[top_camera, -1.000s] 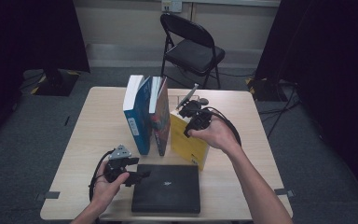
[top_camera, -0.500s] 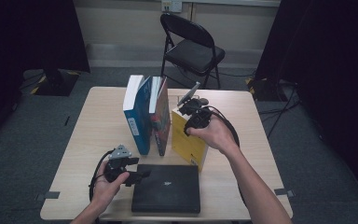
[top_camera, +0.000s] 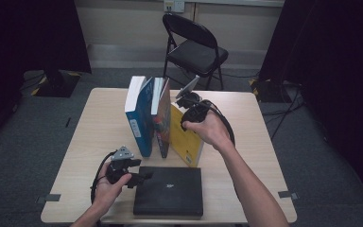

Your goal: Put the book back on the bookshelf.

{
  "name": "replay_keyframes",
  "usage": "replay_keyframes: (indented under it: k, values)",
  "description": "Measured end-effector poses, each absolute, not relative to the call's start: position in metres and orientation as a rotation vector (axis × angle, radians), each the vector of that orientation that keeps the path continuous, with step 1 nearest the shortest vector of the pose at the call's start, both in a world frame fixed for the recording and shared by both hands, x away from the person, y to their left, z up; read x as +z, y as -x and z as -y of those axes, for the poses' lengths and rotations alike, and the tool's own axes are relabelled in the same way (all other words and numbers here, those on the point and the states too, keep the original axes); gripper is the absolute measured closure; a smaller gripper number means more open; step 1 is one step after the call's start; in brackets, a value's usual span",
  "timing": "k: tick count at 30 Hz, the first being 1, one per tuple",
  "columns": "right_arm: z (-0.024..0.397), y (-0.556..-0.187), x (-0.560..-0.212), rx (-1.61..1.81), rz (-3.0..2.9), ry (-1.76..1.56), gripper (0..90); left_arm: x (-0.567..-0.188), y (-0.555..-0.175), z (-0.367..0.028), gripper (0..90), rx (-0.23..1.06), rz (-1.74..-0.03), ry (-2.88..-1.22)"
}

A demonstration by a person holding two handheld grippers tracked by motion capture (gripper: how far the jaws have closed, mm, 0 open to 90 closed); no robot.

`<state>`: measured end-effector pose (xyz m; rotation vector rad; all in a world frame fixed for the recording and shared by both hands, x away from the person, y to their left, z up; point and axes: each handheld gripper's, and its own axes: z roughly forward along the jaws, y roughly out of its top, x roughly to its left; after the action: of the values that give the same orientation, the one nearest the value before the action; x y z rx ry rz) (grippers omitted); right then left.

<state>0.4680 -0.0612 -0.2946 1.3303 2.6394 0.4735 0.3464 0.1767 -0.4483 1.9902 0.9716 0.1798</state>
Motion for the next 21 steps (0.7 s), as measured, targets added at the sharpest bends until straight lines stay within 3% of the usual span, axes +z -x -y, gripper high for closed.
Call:
replay_keyframes:
  k: [21]
  values:
    - [0.047, -0.486, -0.296, 0.419, -2.521, -1.592, 74.9, -0.448, -0.344, -0.175, 26.4, 0.190, -0.955, -2.003]
